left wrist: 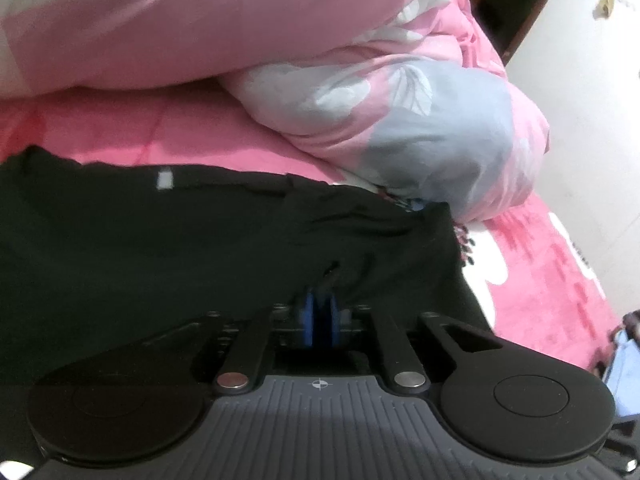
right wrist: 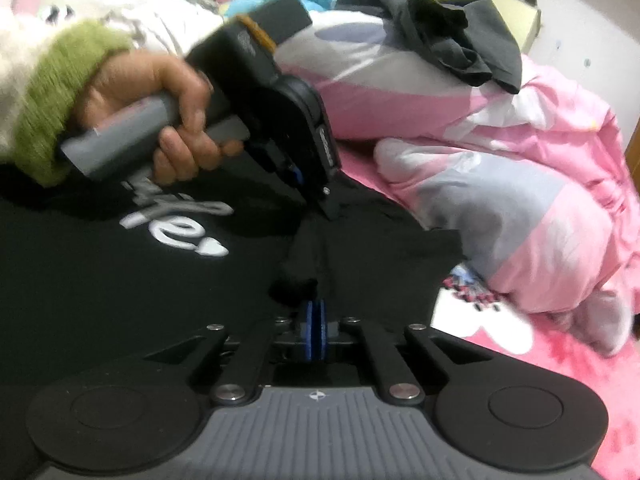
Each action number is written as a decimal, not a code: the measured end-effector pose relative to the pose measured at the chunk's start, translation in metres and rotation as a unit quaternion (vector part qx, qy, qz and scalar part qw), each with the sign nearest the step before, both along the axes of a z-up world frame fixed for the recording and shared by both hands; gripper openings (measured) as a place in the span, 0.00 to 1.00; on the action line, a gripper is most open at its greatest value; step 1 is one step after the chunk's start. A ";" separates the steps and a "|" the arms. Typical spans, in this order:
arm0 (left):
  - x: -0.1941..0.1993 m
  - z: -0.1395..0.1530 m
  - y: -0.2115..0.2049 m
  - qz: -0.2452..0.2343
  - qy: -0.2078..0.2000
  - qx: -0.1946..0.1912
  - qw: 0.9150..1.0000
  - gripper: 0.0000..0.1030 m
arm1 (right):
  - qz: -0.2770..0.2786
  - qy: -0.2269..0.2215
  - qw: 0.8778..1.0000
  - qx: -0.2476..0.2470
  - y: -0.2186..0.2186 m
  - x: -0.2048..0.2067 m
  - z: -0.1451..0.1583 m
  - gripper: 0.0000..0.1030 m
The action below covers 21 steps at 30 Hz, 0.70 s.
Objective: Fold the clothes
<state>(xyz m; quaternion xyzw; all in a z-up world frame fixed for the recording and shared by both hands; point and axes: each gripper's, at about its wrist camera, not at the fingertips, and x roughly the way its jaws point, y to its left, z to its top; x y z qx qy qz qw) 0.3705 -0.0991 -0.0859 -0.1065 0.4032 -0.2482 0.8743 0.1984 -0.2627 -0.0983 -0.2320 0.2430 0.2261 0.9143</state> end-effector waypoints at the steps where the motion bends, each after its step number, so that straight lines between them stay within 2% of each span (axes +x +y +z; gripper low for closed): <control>1: -0.002 0.002 0.002 -0.001 -0.003 0.006 1.000 0.20 | 0.001 0.005 1.000 0.016 -0.003 0.000 0.004 0.07; 4: -0.008 0.011 0.003 -0.003 -0.019 0.024 1.000 0.37 | -0.033 0.003 0.998 0.060 -0.019 0.001 0.017 0.11; 7: -0.013 0.024 0.000 0.012 -0.065 0.045 0.997 0.43 | -0.082 -0.005 0.991 0.106 -0.037 0.005 0.028 0.11; 9: -0.013 0.033 -0.006 0.015 -0.100 0.054 0.993 0.47 | -0.122 -0.005 0.986 0.113 -0.046 0.013 0.027 0.11; 13: 0.003 0.035 -0.047 -0.029 -0.131 0.075 0.988 0.48 | -0.162 0.025 0.980 0.116 -0.051 0.028 0.011 0.11; 16: 0.024 0.026 -0.071 -0.054 -0.118 0.059 0.990 0.48 | -0.167 0.049 0.977 0.120 -0.051 0.033 0.004 0.11; 21: 0.057 0.008 -0.067 -0.033 -0.046 -0.007 0.998 0.48 | -0.174 0.068 0.973 0.137 -0.058 0.036 -0.003 0.11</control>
